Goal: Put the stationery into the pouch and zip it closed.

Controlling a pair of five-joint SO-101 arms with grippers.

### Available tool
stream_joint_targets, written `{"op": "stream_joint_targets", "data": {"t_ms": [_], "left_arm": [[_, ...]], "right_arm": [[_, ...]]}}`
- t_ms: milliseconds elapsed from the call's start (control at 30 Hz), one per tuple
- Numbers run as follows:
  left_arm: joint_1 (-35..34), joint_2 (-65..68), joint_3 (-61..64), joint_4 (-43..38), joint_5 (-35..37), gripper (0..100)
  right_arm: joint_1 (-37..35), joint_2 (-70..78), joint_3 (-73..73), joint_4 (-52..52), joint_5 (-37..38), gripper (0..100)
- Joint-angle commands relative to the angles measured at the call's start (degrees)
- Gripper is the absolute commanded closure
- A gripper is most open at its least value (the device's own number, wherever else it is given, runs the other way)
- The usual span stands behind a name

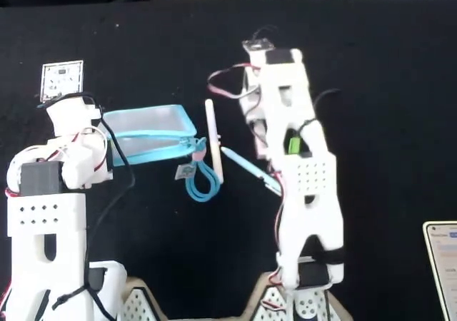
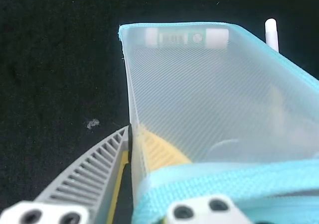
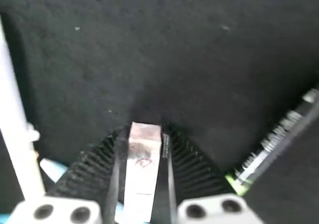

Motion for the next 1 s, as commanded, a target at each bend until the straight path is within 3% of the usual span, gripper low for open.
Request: {"op": "stream_joint_targets", "data": {"t_ms": [0,267,567,767,967], "left_arm": [[-0.92,0.35,1.63,0.35,0.7,97],[-0.92,0.35,1.63,0.35,0.7,97],[-0.92,0.35,1.71,0.09,0.7,97],[-0.92,0.35,1.71,0.18,0.7,97],[-0.92,0.35,1.71,0.35,0.79,97]], "right_arm": [[4.31,-0.22,-13.05,6.77,4.13,98.8],[8.53,-1.01,-13.23,6.68,7.74,98.7],[25.58,0.84,-13.32,6.33,18.64,98.7],[29.89,5.67,-13.58,6.33,21.89,98.5],[31.38,8.75,-13.58,6.33,21.89,85.8]]}}
